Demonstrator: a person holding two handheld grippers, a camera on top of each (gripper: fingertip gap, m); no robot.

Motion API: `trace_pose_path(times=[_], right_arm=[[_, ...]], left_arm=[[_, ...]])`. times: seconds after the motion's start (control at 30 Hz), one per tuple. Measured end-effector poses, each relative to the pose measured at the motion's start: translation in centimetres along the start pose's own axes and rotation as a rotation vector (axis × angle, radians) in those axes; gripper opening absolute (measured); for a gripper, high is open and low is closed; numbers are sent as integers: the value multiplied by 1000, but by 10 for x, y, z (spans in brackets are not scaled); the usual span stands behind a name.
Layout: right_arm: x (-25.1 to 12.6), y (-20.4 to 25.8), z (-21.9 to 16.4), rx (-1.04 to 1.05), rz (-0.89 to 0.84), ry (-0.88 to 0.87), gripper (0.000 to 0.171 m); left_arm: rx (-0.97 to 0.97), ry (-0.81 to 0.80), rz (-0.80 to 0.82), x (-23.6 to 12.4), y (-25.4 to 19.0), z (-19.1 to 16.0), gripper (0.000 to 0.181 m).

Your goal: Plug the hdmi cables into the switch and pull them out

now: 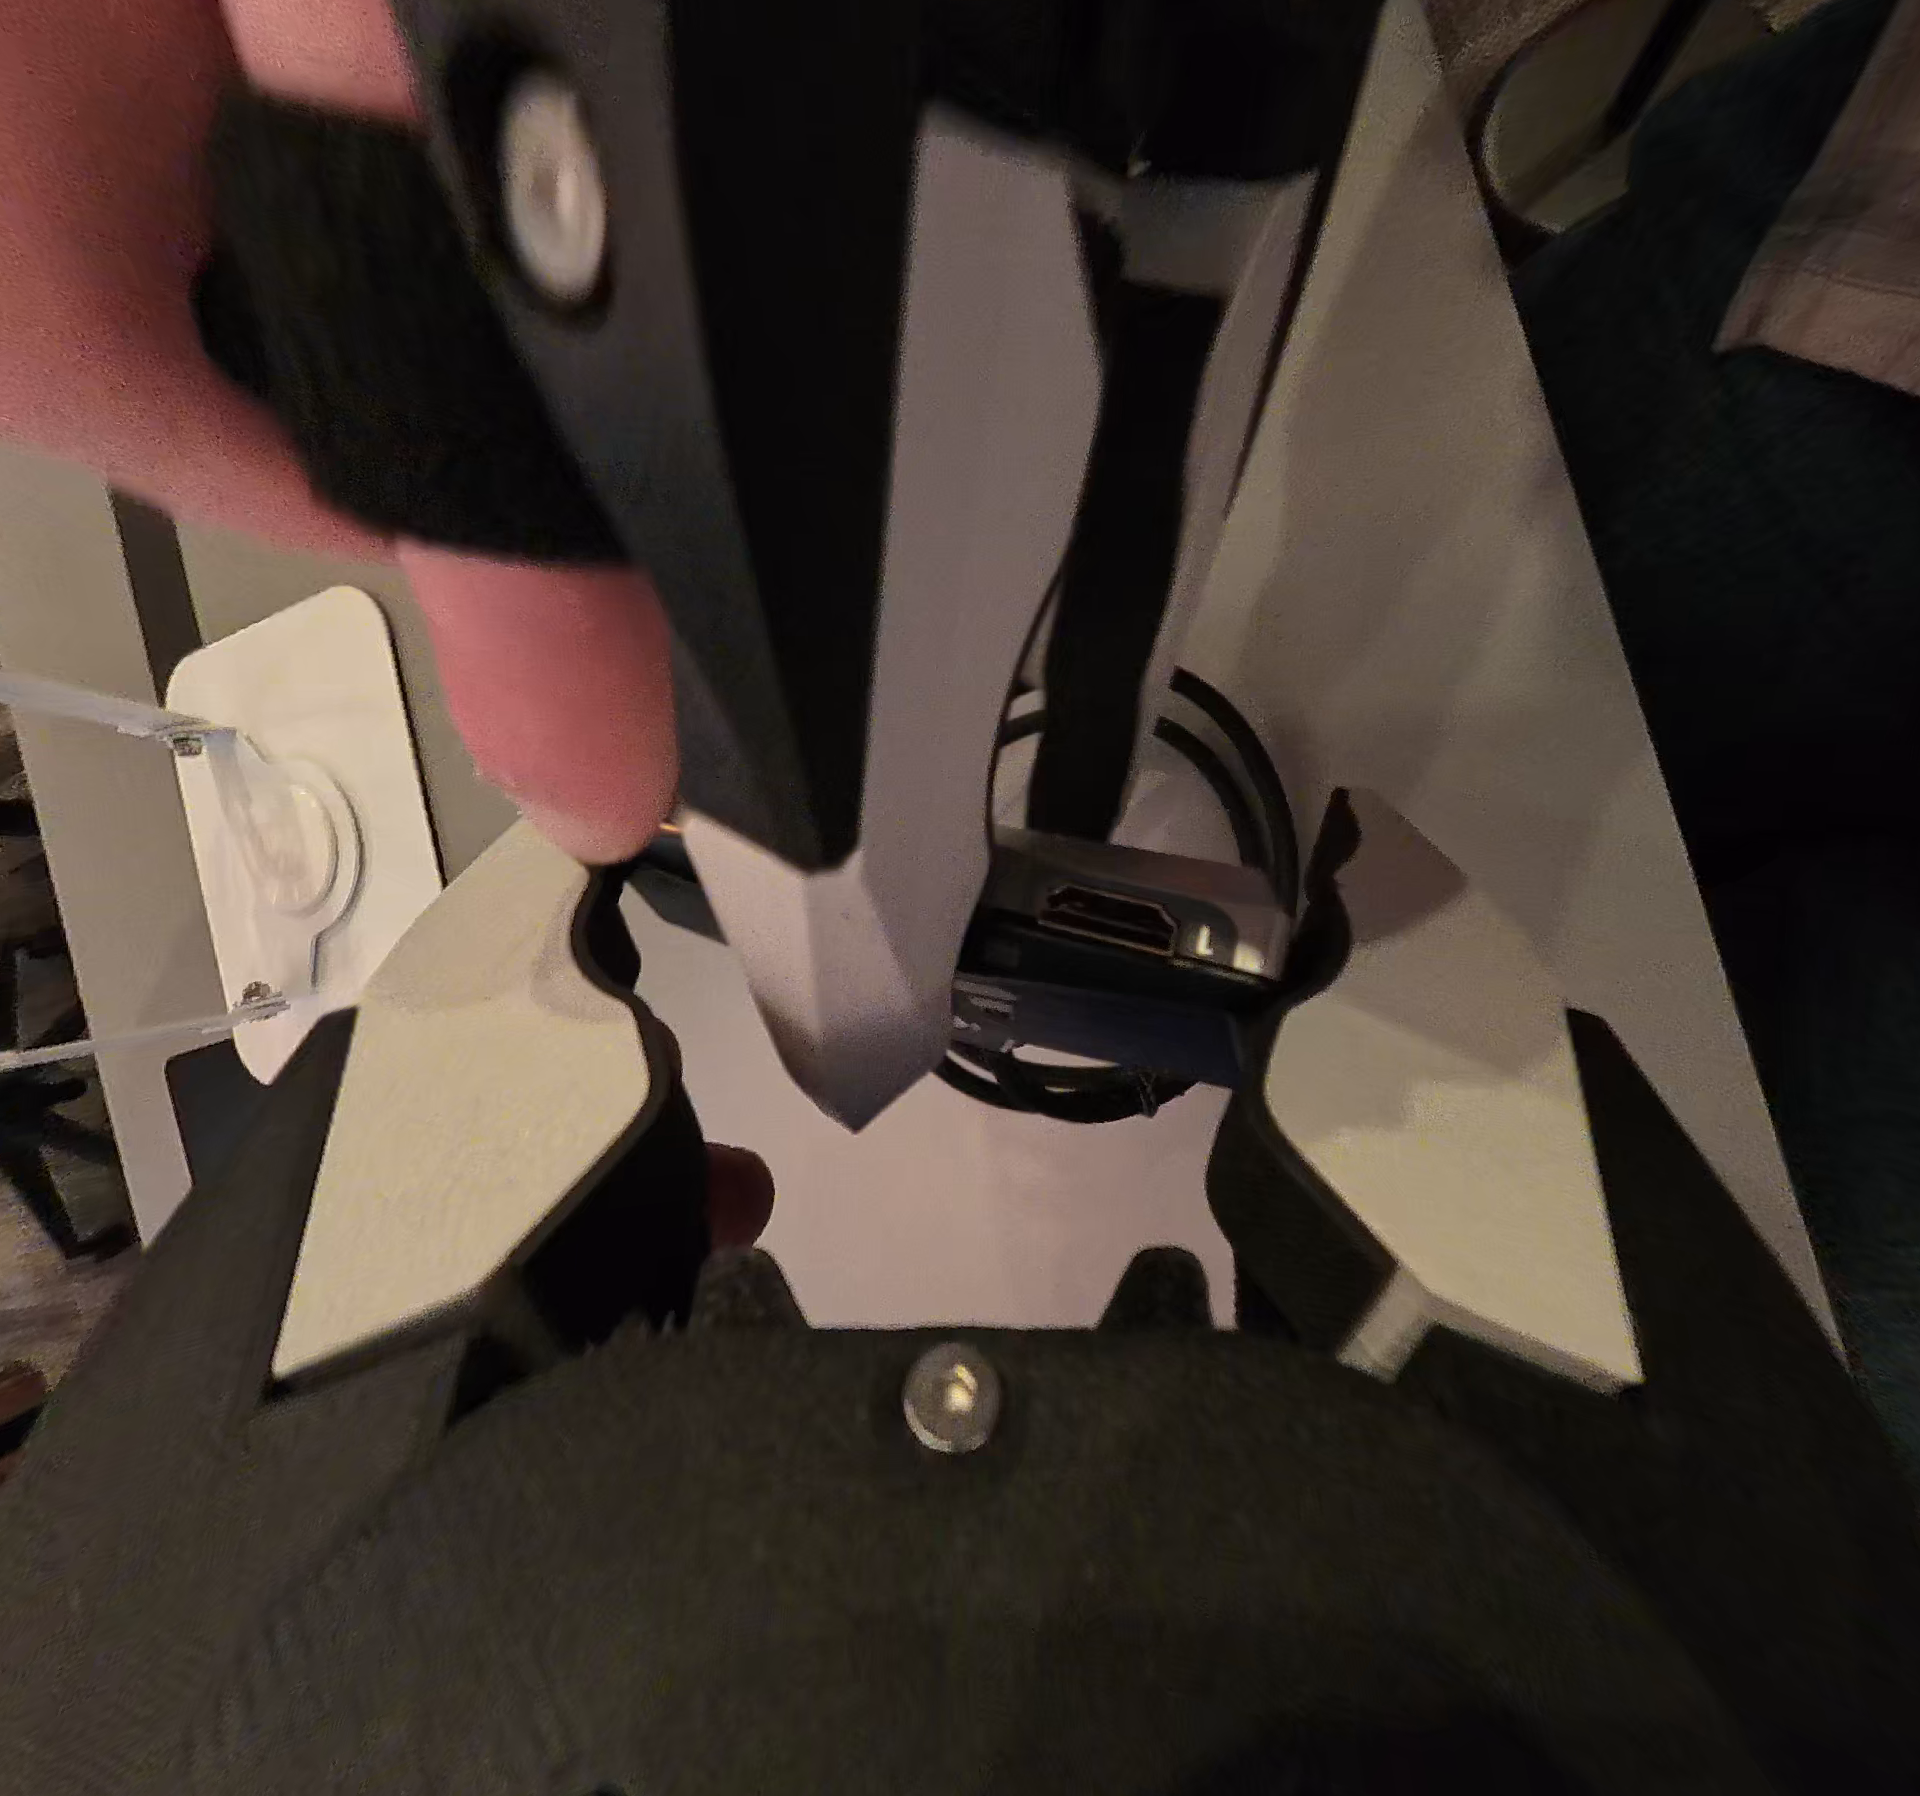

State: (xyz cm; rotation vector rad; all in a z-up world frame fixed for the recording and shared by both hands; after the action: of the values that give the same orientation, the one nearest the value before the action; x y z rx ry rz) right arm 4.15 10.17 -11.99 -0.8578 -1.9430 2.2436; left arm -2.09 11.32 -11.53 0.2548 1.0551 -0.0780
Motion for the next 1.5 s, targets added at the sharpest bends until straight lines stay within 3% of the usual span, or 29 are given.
trace_pose_path(times=[0.23, 0.33, 0.5, 0.8, 1.13, 1.3, 1.5], right_arm=[[-2, 12, 6, 19, 94, 8, 21], [-7, 15, -1, 59, 97, 46, 19], [-28, 4, -19, 178, 48, 97, 19], [-110, -30, -86, 390, -107, 258, 19], [-240, -97, -161, 460, -359, 524, 19], [-281, -102, -192, 416, -298, 726, 20], [-283, -57, -236, 433, -79, 902, 20]], left_arm=[[56, 38, -72, 15, -15, 7, 117], [81, 75, -45, 15, -13, 8, 107], [52, 92, 81, 0, 3, 5, 107], [-70, 15, 468, -72, 22, -9, 100], [-129, 80, 508, -54, -2, -33, 96], [-172, 71, 493, -42, -10, -45, 94], [-194, 87, 462, -24, -23, -56, 92]])
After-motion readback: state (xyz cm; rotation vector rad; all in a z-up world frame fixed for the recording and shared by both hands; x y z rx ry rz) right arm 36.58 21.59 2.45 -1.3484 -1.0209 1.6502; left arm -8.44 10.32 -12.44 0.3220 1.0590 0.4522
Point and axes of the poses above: each gripper's, where its closed fingertips meet, x out along the fingers, z out of its top, y = z × x across the jaws, the point moved 8 cm from there along -x, back along the fingers, and after that the axes turned 11 degrees about -z, right-handed, at the moved point
